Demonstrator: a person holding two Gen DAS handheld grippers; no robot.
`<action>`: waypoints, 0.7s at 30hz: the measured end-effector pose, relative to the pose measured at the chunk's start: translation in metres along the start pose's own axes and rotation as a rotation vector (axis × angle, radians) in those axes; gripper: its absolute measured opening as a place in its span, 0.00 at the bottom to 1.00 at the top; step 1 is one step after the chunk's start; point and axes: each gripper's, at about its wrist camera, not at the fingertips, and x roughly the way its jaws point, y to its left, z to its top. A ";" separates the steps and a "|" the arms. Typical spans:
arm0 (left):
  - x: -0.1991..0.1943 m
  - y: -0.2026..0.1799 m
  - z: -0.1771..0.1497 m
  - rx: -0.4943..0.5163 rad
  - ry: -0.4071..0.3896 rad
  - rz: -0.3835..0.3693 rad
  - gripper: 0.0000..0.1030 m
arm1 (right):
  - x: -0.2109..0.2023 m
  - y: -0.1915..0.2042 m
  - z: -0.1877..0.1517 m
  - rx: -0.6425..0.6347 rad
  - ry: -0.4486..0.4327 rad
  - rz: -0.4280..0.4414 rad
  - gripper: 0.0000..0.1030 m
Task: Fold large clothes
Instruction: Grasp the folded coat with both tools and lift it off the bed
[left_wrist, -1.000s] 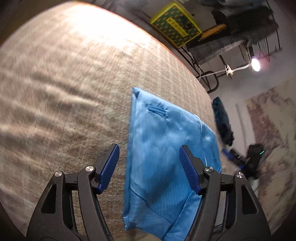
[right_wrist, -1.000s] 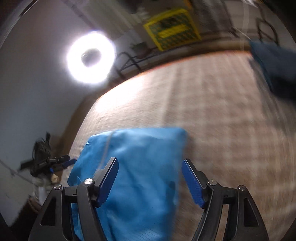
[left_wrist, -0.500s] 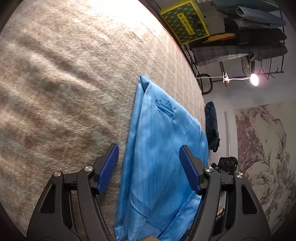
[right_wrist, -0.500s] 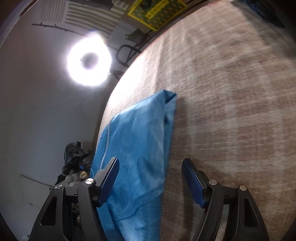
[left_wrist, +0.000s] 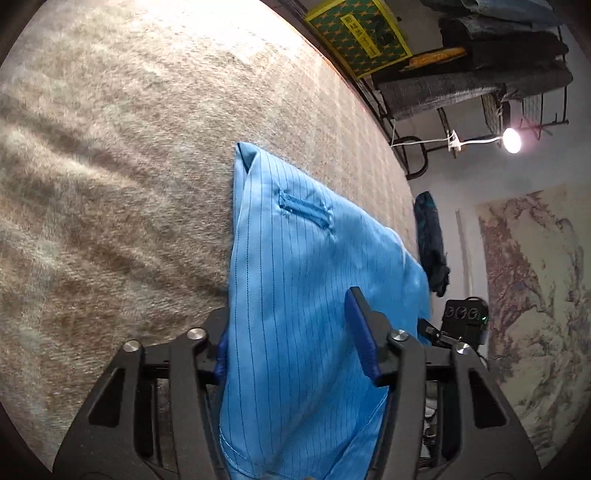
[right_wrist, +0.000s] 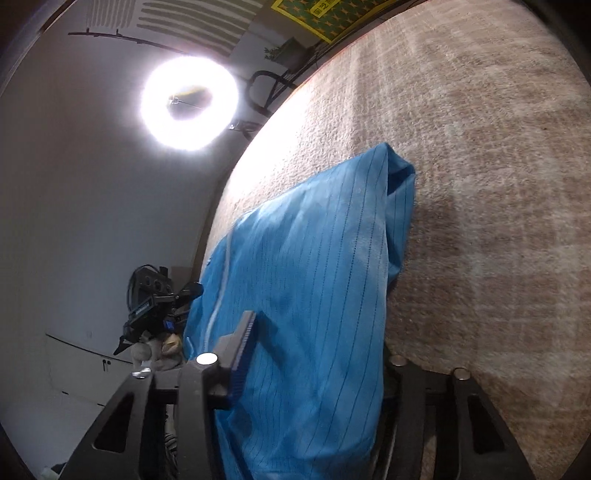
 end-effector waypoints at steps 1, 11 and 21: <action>0.001 -0.002 0.000 0.010 0.004 0.020 0.31 | 0.001 0.001 0.000 0.000 0.001 -0.009 0.41; -0.014 -0.043 -0.018 0.191 -0.086 0.133 0.07 | -0.010 0.046 -0.002 -0.143 -0.039 -0.165 0.09; -0.035 -0.087 -0.028 0.265 -0.162 0.085 0.05 | -0.049 0.098 -0.007 -0.272 -0.138 -0.260 0.04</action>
